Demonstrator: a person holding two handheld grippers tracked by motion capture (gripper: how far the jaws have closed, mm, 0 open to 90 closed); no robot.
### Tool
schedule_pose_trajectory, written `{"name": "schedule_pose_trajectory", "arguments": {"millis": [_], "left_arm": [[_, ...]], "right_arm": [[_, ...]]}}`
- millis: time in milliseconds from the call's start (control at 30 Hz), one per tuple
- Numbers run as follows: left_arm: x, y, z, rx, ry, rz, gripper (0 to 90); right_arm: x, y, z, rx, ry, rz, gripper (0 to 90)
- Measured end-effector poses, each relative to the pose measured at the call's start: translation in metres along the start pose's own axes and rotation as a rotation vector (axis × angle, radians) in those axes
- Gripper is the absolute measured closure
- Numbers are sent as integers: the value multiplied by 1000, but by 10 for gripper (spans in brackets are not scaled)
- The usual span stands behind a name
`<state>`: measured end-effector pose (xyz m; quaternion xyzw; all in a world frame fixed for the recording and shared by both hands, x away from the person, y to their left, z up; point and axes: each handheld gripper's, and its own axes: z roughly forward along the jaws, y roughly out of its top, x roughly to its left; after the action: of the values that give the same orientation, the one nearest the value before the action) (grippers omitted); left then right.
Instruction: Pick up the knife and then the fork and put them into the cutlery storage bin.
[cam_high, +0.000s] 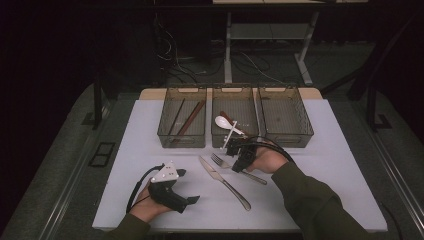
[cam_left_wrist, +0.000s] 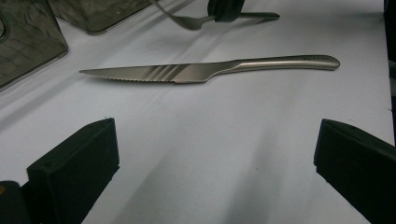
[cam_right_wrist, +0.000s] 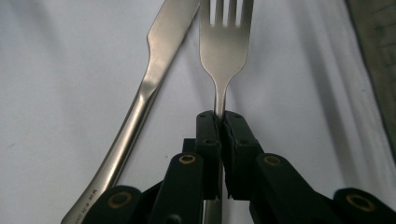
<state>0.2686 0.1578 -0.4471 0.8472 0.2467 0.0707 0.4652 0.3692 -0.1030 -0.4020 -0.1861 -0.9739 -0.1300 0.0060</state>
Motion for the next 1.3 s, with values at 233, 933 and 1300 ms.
{"name": "schedule_pose_trajectory", "arguments": {"millis": [233,933,1300], "left_arm": [[0,0,0,0,0,-1,0],[1,0,0,2,0,-2,0],[1,-1,-2,-6,1,-1,0]], "right_arm": [[-2,-12,-15,-122,-10,16,851],[-10,-73,-44,-477,-3,187,851],[-18,-98,-58,-599,-37,219,851]]}}
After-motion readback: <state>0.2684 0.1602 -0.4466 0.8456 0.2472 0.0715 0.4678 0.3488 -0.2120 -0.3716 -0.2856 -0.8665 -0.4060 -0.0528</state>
